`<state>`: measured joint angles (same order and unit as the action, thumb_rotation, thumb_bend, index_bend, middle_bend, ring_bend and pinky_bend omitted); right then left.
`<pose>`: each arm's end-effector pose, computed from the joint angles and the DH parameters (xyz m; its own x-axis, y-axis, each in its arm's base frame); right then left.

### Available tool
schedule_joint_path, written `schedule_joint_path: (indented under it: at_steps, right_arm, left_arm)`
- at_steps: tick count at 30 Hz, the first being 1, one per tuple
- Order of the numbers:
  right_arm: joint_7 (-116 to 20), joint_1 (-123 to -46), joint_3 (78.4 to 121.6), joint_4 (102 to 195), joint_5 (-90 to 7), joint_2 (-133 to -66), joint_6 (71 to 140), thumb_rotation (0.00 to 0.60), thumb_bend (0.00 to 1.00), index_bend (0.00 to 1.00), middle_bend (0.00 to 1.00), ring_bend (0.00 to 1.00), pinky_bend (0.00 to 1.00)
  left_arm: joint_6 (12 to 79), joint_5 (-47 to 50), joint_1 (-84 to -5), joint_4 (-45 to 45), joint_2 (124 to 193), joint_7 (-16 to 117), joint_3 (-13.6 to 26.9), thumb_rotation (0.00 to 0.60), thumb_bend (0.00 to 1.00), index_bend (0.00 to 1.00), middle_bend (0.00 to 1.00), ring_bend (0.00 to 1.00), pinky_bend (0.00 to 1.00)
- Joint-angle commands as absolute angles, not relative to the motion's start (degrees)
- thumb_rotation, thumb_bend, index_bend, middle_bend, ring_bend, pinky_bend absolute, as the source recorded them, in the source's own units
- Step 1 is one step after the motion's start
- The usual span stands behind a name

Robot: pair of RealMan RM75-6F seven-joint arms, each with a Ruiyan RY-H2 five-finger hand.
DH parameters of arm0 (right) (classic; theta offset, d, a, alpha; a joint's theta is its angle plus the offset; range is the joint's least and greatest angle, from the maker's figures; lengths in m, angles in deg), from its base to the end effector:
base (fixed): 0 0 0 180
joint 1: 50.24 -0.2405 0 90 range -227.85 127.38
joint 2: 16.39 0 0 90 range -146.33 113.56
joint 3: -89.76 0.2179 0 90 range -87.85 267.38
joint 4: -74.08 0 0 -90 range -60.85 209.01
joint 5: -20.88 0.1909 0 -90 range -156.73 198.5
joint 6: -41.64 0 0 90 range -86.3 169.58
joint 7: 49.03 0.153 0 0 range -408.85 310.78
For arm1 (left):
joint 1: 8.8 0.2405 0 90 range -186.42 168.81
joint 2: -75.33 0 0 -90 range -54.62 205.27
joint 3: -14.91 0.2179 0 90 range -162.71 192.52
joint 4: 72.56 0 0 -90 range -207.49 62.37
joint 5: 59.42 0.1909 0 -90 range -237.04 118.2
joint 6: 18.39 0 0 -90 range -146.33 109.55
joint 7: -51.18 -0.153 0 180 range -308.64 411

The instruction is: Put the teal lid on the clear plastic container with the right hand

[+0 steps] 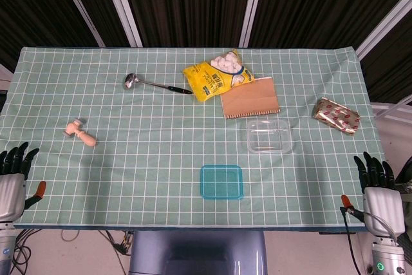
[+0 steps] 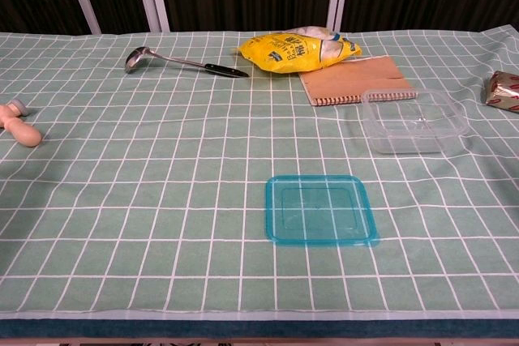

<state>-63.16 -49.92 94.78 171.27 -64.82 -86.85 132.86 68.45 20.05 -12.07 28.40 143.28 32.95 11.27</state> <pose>-0.2529 -0.1670 0.1458 0.4458 0.0866 0.8909 -0.8940 0.0932 0.4383 -0.2543 0.1774 0.1413 0.4785 0.0185 0.8779 0.8712 0.1150 -0.4773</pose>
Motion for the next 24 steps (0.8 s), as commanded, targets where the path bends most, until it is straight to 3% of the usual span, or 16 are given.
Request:
schedule_joint_path:
  at_steps: [1, 24]
  right_arm:
    - [-63.3, -49.9, 94.8, 171.3, -64.7, -86.9, 132.9, 0.6, 0.29, 0.0, 0.0, 0.0, 0.0]
    - [-62.0, -50.2, 92.9, 173.1, -66.5, -85.5, 131.0, 0.6, 0.29, 0.0, 0.0, 0.0, 0.0]
  left_arm:
    - [68.4, 20.0, -12.1, 28.4, 143.3, 32.8, 11.3, 0.6, 0.36, 0.13, 0.0, 0.0, 0.0]
    - [69.7, 21.2, -11.5, 29.3, 143.1, 33.4, 11.6, 0.6, 0.36, 0.13, 0.0, 0.0, 0.0]
